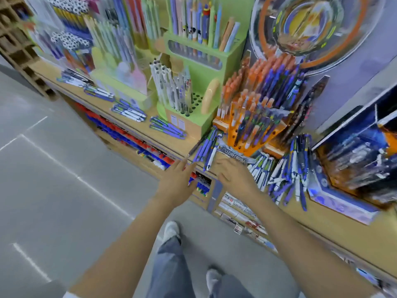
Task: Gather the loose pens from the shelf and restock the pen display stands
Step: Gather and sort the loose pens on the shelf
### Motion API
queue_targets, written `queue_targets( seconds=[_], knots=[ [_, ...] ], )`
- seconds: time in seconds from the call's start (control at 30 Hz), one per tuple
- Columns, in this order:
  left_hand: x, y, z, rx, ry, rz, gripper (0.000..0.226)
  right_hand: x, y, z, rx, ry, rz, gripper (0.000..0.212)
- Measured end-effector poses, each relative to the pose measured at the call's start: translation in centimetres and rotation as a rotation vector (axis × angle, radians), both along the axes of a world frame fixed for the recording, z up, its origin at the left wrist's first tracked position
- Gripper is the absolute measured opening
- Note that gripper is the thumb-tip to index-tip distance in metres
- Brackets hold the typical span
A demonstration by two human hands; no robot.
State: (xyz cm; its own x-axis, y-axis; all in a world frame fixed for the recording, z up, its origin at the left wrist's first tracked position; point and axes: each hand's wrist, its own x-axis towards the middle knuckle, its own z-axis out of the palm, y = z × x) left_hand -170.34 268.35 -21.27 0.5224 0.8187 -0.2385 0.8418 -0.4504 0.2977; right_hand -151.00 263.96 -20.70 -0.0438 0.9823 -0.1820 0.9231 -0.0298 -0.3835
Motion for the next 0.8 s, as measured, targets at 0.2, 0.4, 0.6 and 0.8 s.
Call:
queue_targets(
  seconds=[0.2,0.4,0.6,0.8],
  knots=[
    [0.4,6.7,-3.7,-0.040,-0.031,-0.183,0.059,-1.7,3.5,-3.9,-0.040,0.029,-0.254,0.029],
    [0.6,11.0,-5.3,-0.050,-0.110,-0.304,0.051,-3.5,5.7,-5.2,-0.016,0.008,-0.598,0.031],
    [0.5,12.6,-6.0,-0.009,-0.172,-0.371,0.048,-4.3,7.0,-5.5,-0.044,0.042,-0.765,0.024],
    [1.1,12.5,-5.6,0.037,-0.176,-0.358,0.037,-4.0,6.4,-5.5,-0.070,0.273,-0.861,0.022]
  ],
)
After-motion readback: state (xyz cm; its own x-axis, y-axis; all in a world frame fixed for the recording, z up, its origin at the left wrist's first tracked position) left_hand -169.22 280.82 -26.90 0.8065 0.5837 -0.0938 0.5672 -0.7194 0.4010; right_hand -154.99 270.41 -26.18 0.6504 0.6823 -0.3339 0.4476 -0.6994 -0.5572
